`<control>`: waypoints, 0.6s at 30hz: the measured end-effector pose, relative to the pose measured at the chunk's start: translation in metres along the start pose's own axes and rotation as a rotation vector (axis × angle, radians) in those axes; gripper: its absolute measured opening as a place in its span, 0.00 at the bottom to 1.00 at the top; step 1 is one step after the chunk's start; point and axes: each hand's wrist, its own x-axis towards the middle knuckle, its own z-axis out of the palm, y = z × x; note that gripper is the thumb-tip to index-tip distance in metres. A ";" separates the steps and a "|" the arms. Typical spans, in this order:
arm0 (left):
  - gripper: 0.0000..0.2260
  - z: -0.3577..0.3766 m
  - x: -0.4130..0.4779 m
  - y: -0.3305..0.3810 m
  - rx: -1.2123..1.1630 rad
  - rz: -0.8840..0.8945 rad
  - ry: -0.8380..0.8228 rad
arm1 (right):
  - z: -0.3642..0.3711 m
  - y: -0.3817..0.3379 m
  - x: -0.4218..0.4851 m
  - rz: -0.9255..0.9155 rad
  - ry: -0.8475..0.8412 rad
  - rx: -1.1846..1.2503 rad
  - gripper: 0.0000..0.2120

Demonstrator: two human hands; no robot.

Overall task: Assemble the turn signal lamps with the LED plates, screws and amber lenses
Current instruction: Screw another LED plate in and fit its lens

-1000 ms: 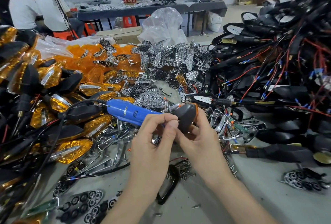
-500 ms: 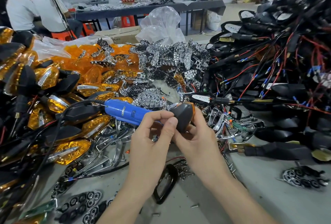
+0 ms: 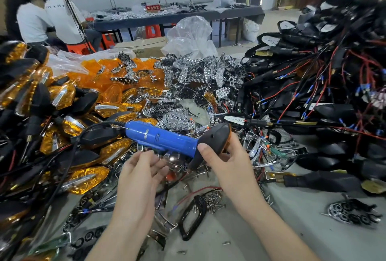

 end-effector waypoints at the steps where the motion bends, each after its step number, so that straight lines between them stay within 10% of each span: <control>1: 0.08 -0.001 0.003 0.002 0.005 -0.032 0.005 | 0.000 0.000 0.000 0.001 0.000 -0.004 0.21; 18: 0.09 0.091 0.032 0.029 0.272 -0.361 0.099 | -0.006 0.000 0.009 0.050 -0.021 0.008 0.18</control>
